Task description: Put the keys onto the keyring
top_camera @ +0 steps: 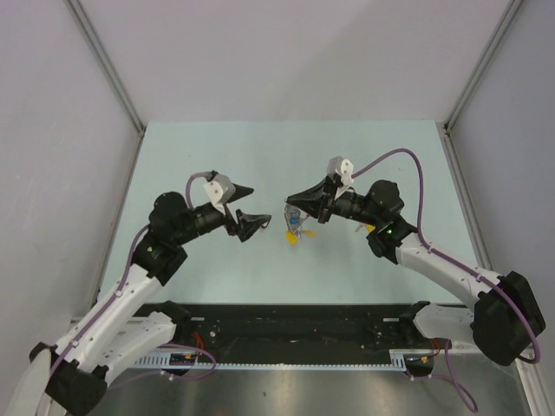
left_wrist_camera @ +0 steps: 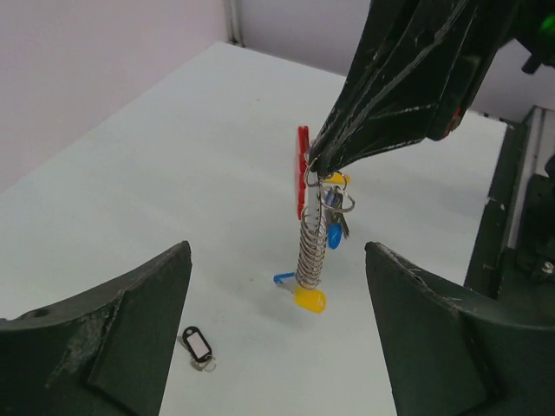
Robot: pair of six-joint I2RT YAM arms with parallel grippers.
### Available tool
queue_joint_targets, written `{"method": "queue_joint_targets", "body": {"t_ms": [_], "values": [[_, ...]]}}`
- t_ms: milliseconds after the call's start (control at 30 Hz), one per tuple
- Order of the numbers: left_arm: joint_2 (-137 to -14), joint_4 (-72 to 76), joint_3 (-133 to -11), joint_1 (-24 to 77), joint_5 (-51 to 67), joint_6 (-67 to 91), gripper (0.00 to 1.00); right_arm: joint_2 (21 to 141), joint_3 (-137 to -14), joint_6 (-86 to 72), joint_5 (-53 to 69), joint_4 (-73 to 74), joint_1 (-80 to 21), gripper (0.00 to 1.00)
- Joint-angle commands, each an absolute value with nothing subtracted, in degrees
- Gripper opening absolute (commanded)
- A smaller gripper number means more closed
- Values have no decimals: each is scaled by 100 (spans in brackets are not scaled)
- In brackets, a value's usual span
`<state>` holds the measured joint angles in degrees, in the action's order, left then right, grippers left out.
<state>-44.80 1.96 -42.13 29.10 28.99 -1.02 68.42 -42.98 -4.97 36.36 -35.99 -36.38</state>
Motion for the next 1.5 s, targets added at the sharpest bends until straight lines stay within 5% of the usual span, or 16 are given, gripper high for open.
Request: {"method": "queue_joint_targets", "body": {"t_ms": [0, 700, 1467], "values": [[-4974, 747, -4544, 2874, 3928, -623, 84, 6645, -4324, -554, 4631, -4298, -3402, 0], [-5739, 1151, -4764, 2918, 5291, -475, 40, 6812, -4316, -659, 5590, -4623, -3401, 0], [-5862, 457, -4957, 3208, 5370, -695, 28, 6899, -4315, -475, 5476, -4298, -3516, 0]]}}
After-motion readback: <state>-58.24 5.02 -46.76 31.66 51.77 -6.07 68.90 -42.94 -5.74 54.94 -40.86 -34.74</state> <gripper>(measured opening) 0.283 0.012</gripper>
